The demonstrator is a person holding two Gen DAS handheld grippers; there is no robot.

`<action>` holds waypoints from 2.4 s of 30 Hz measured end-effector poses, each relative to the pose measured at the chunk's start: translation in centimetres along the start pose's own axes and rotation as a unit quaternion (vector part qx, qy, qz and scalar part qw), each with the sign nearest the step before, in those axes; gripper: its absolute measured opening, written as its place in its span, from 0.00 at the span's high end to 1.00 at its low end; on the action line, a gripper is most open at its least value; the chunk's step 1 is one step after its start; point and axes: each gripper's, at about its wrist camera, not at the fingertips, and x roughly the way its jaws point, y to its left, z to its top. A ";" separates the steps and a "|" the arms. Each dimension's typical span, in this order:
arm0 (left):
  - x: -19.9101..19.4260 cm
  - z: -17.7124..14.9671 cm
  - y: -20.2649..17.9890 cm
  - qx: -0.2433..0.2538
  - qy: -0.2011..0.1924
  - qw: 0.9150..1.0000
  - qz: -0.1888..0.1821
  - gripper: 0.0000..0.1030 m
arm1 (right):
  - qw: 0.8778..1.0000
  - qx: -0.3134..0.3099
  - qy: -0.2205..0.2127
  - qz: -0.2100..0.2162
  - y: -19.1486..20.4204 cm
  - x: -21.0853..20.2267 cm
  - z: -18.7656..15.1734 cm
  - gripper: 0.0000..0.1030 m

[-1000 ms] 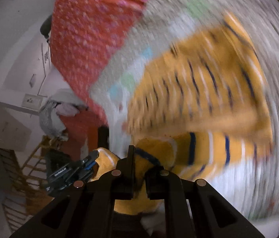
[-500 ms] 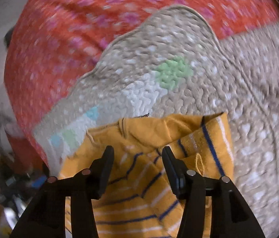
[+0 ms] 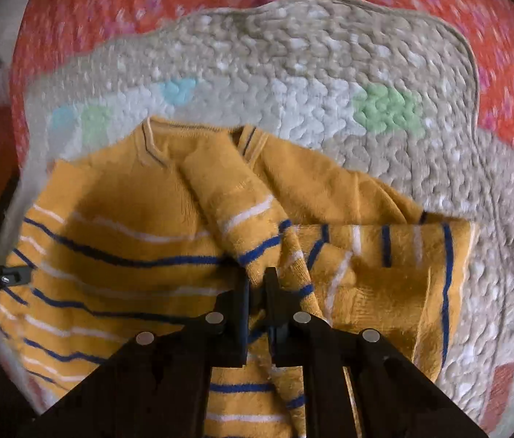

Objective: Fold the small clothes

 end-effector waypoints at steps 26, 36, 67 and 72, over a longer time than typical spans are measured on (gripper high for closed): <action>-0.6 -6.2 2.0 -0.014 -0.042 0.999 -0.030 0.43 | 0.991 0.132 -0.004 0.026 -6.6 -4.8 -12.0 0.71; -2.7 -5.0 2.5 0.029 -0.022 0.992 0.117 0.93 | 0.973 0.223 -0.006 0.055 -10.8 -6.5 -12.3 0.81; -5.1 -10.7 0.0 -0.031 -0.086 0.995 -0.043 0.63 | 0.952 0.280 -0.121 -0.026 -15.5 -9.2 -6.3 0.53; -4.3 -9.3 -5.3 0.020 -0.062 0.996 -0.056 0.61 | 0.936 0.315 -0.145 0.064 -14.1 -12.2 -13.6 0.47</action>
